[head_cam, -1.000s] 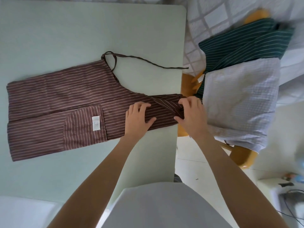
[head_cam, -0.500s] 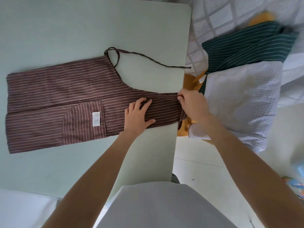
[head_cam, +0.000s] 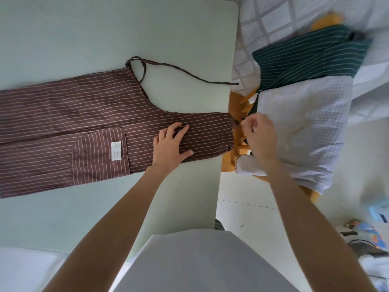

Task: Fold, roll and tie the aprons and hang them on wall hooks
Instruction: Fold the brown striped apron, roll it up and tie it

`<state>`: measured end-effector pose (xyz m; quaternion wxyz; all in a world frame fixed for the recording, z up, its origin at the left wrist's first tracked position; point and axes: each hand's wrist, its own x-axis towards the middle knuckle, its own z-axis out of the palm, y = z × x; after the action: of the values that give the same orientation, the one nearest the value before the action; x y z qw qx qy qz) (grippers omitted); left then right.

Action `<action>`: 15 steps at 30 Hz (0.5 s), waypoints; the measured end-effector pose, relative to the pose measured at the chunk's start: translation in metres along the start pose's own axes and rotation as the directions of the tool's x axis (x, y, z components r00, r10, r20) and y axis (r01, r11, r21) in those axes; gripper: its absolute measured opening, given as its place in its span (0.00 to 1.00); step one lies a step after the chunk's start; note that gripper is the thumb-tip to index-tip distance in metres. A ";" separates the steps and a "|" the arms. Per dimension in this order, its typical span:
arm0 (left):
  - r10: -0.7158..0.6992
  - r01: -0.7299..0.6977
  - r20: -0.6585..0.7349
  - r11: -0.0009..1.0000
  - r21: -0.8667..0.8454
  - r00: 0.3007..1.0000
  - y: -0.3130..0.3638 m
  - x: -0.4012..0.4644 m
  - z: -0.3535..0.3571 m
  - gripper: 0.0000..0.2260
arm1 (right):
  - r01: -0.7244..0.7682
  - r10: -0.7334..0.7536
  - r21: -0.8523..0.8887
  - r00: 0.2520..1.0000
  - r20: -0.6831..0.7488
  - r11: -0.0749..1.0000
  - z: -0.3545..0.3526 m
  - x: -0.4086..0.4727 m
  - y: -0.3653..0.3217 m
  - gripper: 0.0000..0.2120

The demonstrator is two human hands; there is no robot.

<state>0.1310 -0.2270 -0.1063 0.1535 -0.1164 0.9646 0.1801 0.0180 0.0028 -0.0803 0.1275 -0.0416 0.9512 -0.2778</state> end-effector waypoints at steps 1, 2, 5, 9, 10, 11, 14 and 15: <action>0.003 -0.003 -0.003 1.000 0.003 1.000 0.000 0.000 0.001 0.34 | -0.071 0.069 0.030 0.995 0.067 0.997 0.008 -0.017 -0.004 0.12; 0.004 -0.004 -0.006 1.000 0.003 1.000 0.000 0.000 0.001 0.34 | -0.143 0.134 0.053 0.982 0.133 0.988 0.017 -0.032 -0.007 0.15; -0.001 0.001 -0.008 1.000 -0.008 1.000 0.002 0.000 0.002 0.34 | -0.297 0.268 0.205 0.951 0.157 0.933 0.035 -0.058 -0.004 0.13; 0.002 -0.002 -0.014 1.000 -0.002 1.000 0.003 -0.002 0.001 0.34 | -0.320 0.305 0.438 0.947 0.107 0.840 0.035 -0.061 -0.005 0.05; 0.003 -0.003 -0.016 1.000 -0.001 1.000 0.002 -0.002 0.001 0.34 | -0.314 0.291 0.469 0.949 0.123 0.826 0.033 -0.060 -0.006 0.04; 0.004 -0.004 -0.019 1.000 -0.001 1.000 0.002 -0.002 0.002 0.34 | -0.317 0.279 0.485 0.948 0.151 0.815 0.030 -0.060 -0.008 0.03; 0.005 -0.005 -0.007 1.000 -0.006 1.000 0.003 -0.001 0.002 0.34 | -0.267 0.217 0.341 0.960 0.178 0.901 0.029 -0.059 -0.001 0.05; 0.010 -0.010 -0.001 1.000 -0.003 1.000 0.003 -0.001 0.002 0.35 | -0.190 0.170 0.159 0.977 0.129 0.969 0.029 -0.059 0.006 0.05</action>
<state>0.1320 -0.2232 -0.1069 0.1521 -0.1117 0.9650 0.1821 0.0827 0.0018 -0.0939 0.2094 0.0403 0.9150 -0.3426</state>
